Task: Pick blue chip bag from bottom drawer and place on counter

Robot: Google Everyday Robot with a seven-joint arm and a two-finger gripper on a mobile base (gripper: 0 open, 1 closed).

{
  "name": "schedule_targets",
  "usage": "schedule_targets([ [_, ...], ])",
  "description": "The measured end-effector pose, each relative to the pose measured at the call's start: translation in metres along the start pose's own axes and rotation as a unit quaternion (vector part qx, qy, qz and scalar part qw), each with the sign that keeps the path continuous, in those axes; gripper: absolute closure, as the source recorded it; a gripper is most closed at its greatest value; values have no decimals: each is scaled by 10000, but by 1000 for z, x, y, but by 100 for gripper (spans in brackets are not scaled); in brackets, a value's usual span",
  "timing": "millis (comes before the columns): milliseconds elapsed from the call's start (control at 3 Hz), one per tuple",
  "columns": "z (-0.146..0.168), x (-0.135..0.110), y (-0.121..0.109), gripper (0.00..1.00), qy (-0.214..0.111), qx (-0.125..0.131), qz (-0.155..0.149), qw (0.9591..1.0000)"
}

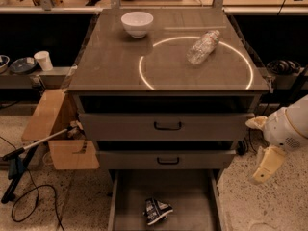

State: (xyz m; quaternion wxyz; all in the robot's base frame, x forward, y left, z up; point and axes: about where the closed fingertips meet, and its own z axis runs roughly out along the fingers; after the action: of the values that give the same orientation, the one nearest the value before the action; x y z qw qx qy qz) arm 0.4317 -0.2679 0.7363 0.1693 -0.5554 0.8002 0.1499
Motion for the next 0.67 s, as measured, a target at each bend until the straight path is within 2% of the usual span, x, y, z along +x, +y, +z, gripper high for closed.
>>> schedule_targets([
  [667, 49, -1, 13, 0, -194, -285, 80, 9994],
])
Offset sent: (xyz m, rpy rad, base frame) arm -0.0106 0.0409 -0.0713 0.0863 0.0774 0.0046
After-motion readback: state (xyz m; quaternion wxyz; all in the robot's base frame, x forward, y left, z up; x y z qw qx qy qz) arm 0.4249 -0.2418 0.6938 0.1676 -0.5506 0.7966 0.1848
